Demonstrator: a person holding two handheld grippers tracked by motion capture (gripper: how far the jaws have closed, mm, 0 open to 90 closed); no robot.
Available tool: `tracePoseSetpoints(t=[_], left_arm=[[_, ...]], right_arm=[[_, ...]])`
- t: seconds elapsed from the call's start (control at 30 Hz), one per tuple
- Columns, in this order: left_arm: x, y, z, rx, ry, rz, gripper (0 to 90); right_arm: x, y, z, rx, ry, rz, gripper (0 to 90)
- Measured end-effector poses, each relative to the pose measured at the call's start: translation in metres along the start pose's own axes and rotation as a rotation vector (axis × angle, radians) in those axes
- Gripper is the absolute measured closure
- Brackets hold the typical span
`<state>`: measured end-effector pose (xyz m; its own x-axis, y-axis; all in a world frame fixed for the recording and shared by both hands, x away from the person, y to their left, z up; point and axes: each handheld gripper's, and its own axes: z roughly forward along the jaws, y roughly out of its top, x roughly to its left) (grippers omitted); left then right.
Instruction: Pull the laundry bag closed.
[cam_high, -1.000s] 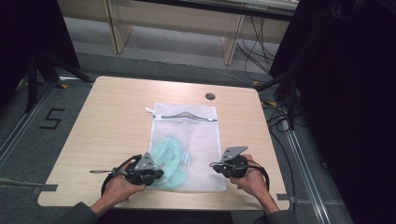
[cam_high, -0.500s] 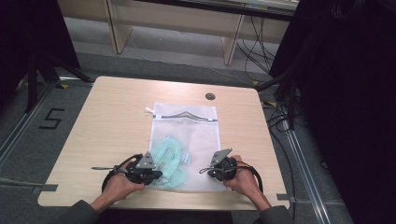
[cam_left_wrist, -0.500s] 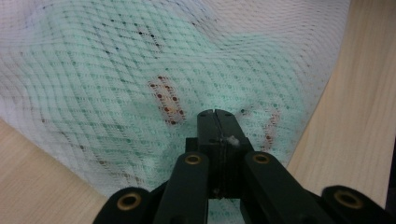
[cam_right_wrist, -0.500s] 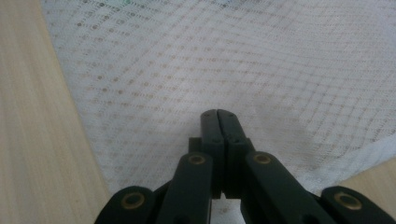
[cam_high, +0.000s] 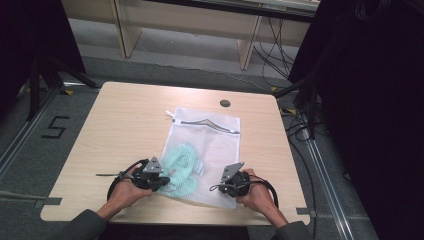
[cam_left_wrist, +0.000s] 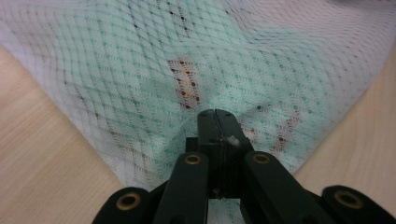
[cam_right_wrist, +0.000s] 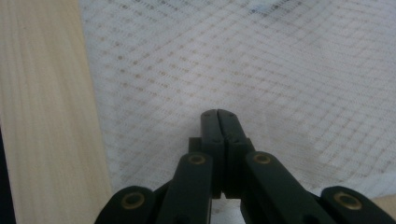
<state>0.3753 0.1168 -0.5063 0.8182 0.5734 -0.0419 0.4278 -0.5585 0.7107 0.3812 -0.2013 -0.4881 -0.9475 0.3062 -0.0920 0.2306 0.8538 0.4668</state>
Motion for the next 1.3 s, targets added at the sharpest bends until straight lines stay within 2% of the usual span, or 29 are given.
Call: tracePoseSetpoints(t=[0.07, 0.1, 0.17, 0.2, 0.23, 0.27, 0.3, 0.37, 0.4, 0.43, 0.47, 0.5, 0.57, 0.6, 0.63, 0.67, 0.73, 0.77, 0.93, 1.0, 1.03, 1.07, 1.1, 1.23, 1.27, 1.3], left_arm=[[0.003, 0.000, 0.001, -0.001, -0.001, -0.005, 89.4], [0.005, 0.000, 0.000, 0.005, 0.010, 0.007, 89.4], [0.008, 0.000, 0.001, 0.006, 0.000, 0.010, 89.4], [0.009, 0.000, 0.002, 0.006, 0.009, -0.010, 89.4], [0.011, 0.001, 0.001, 0.010, 0.014, 0.015, 89.4], [0.010, 0.001, 0.002, 0.010, 0.010, -0.008, 89.4], [0.012, 0.001, 0.002, 0.008, 0.008, 0.008, 89.4], [0.013, 0.002, 0.003, 0.011, 0.018, -0.009, 89.4], [0.015, 0.002, 0.003, 0.011, 0.024, 0.008, 89.4], [0.015, 0.002, 0.004, 0.010, 0.017, -0.013, 89.4], [0.017, 0.002, 0.004, 0.012, 0.035, 0.011, 89.4], [0.017, 0.002, 0.005, 0.008, 0.023, -0.013, 89.4], [0.019, 0.003, 0.005, 0.012, 0.034, 0.006, 89.4], [0.019, 0.003, 0.006, 0.008, 0.036, -0.015, 89.4], [0.019, 0.003, 0.006, 0.008, 0.036, -0.015, 89.4], [0.022, 0.004, 0.006, 0.008, 0.041, 0.004, 89.4], [0.024, 0.004, 0.008, 0.009, 0.039, -0.023, 89.4], [0.026, 0.005, 0.007, 0.010, 0.040, -0.002, 89.4], [0.029, 0.006, 0.009, 0.011, 0.046, -0.022, 89.4], [0.033, 0.006, 0.010, 0.007, 0.066, -0.026, 89.4], [0.035, 0.007, 0.009, 0.013, 0.063, -0.007, 89.4], [0.037, 0.007, 0.010, 0.010, 0.078, -0.012, 89.4], [0.038, 0.008, 0.010, 0.010, 0.086, 0.006, 89.4], [0.040, 0.010, 0.012, 0.014, 0.091, 0.008, 89.4], [0.040, 0.010, 0.013, 0.012, 0.087, -0.013, 89.4], [0.043, 0.011, 0.013, 0.017, 0.095, 0.015, 89.4]], right_arm=[[0.001, 0.000, 0.000, 0.004, 0.006, 0.011, 90.0], [0.001, 0.001, 0.000, 0.001, 0.006, 0.010, 90.0], [0.002, 0.001, 0.001, -0.003, 0.010, 0.011, 90.0], [0.002, 0.001, 0.001, -0.002, 0.008, 0.005, 90.0], [0.003, 0.002, 0.001, 0.000, 0.010, 0.005, 90.0], [0.003, 0.002, 0.001, -0.004, 0.014, 0.004, 90.0], [0.004, 0.003, 0.001, -0.006, 0.014, -0.003, 90.0], [0.005, 0.004, 0.002, -0.006, 0.017, -0.009, 90.0], [0.007, 0.005, 0.003, -0.005, 0.021, -0.003, 90.0], [0.007, 0.006, 0.003, -0.007, 0.021, -0.014, 90.0], [0.008, 0.006, 0.003, -0.008, 0.025, -0.015, 90.0], [0.008, 0.007, 0.003, -0.009, 0.024, -0.019, 90.0], [0.009, 0.008, 0.004, -0.009, 0.024, -0.024, 90.0], [0.010, 0.008, 0.004, -0.010, 0.029, -0.024, 90.0], [0.011, 0.009, 0.005, -0.012, 0.033, -0.016, 90.0], [0.011, 0.009, 0.005, -0.012, 0.033, -0.016, 90.0], [0.012, 0.011, 0.006, -0.012, 0.033, -0.029, 90.0], [0.013, 0.012, 0.006, -0.012, 0.035, -0.030, 90.0], [0.015, 0.016, 0.008, -0.014, 0.045, -0.032, 90.0], [0.018, 0.019, 0.010, -0.019, 0.052, -0.043, 90.0], [0.018, 0.019, 0.010, -0.019, 0.052, -0.043, 90.0], [0.019, 0.022, 0.011, -0.017, 0.058, -0.048, 90.0], [0.019, 0.023, 0.011, -0.016, 0.057, -0.051, 90.0], [0.022, 0.028, 0.014, -0.020, 0.059, -0.055, 90.0], [0.023, 0.029, 0.015, -0.025, 0.057, -0.059, 90.0], [0.025, 0.031, 0.015, -0.015, 0.067, -0.044, 90.0]])
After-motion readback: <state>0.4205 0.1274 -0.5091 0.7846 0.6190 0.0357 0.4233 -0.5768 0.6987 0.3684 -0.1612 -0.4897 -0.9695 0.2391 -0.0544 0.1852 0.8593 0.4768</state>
